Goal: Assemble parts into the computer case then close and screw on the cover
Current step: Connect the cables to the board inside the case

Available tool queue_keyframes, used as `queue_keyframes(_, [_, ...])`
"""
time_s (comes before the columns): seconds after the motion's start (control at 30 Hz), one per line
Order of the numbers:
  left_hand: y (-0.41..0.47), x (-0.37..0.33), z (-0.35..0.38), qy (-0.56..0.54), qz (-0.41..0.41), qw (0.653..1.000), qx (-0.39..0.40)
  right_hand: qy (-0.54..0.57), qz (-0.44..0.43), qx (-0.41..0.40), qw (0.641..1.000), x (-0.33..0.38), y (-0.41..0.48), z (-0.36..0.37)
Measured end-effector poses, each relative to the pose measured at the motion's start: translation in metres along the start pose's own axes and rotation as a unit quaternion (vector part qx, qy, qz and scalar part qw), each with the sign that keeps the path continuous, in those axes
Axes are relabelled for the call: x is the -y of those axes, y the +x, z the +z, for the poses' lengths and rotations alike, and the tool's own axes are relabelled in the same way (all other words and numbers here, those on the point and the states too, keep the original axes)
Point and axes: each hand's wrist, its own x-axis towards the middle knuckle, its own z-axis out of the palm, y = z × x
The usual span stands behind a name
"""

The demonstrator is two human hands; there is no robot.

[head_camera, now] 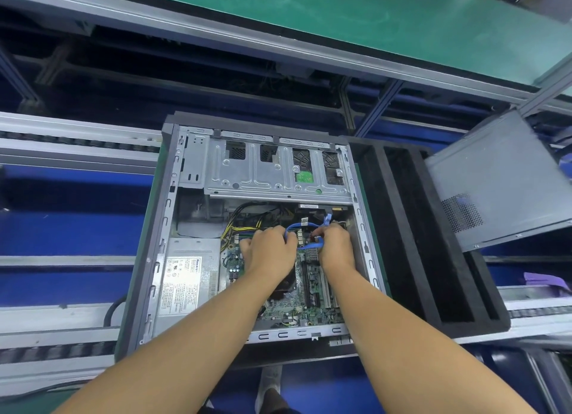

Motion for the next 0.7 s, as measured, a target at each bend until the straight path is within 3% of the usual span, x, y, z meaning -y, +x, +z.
queue_keyframes(0.13, [-0.001,0.0,-0.001,0.006,-0.003,1.0,0.004,-0.068,-0.062,0.011,0.996,-0.006,0.007,0.002])
queue_keyframes(0.27, [-0.003,-0.002,-0.004,0.032,0.006,0.999,0.002,-0.155,-0.059,-0.013,0.986,-0.006,0.002,-0.001])
queue_keyframes(0.37, [-0.005,-0.001,-0.007,0.068,0.01,0.997,-0.033,-0.138,-0.102,0.017,0.985,0.0,-0.008,-0.007])
queue_keyframes(0.47, [-0.01,-0.005,-0.012,0.072,0.02,0.993,-0.092,-0.129,-0.071,0.034,0.989,0.007,-0.022,-0.018])
queue_keyframes(0.6, [-0.021,-0.026,-0.013,0.087,0.114,0.977,-0.16,-0.185,-0.068,0.098,0.975,0.016,-0.045,-0.037])
queue_keyframes(0.7, [-0.024,-0.051,-0.006,0.036,0.187,0.975,-0.114,-0.163,-0.094,0.098,0.977,0.02,-0.058,-0.056])
